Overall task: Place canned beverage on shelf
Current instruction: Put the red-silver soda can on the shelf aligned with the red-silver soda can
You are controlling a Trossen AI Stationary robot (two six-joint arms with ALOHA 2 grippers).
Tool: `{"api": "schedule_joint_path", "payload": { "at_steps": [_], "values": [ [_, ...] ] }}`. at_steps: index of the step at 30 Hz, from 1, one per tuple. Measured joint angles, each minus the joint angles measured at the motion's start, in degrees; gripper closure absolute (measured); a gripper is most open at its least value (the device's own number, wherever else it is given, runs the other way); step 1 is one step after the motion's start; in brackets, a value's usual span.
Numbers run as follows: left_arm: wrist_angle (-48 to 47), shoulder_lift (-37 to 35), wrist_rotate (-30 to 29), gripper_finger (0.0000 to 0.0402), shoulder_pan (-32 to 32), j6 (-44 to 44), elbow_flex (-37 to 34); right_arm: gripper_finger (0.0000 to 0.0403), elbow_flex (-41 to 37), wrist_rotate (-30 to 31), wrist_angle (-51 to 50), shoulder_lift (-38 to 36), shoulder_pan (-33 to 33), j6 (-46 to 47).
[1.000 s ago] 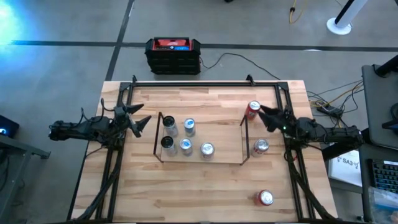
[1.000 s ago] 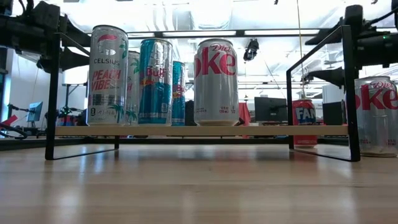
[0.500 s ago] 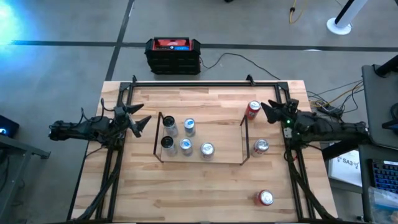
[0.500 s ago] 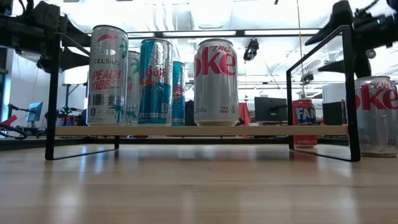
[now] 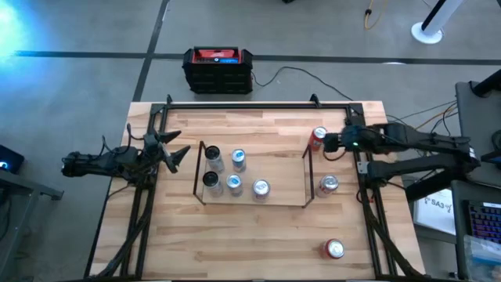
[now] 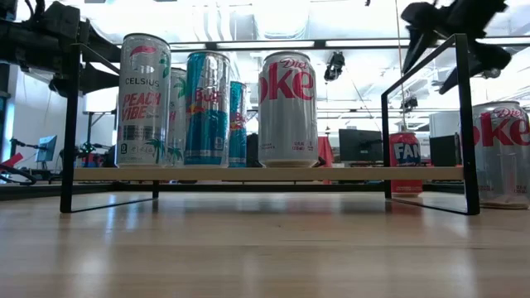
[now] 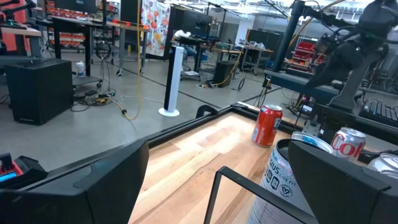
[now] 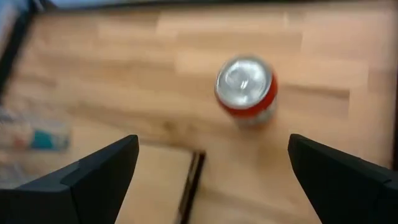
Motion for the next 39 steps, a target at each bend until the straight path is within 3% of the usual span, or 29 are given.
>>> {"api": "schedule_joint_path", "payload": {
  "at_steps": [13, 18, 23, 32, 39],
  "values": [
    [0.0, 0.0, 0.0, 0.0033, 0.0, 0.0, 0.0, 0.0005, 6.73, -7.91, -10.5, 10.2, -5.51, -1.83],
    [-0.01, 0.0, 0.0, 0.0033, 0.01, 0.0, 0.0, 0.0005, 5.77, -19.93, -10.69, 12.09, -9.84, -6.75],
    [0.01, 0.0, 0.0, 0.0033, -0.01, 0.0, 0.0, 0.0005, 5.5, -24.4, -13.08, 14.15, -11.38, -5.22],
    [0.0, 0.0, 0.0, 0.0033, 0.01, 0.0, 0.0, 0.0005, 5.46, -35.96, -17.72, 14.48, -10.17, 2.09],
    [0.0, 0.0, 0.0, 0.0033, 0.0, 0.0, 0.0, 0.0005, 5.05, -37.58, -17.69, 15.04, -4.74, 5.08]
  ]
}}
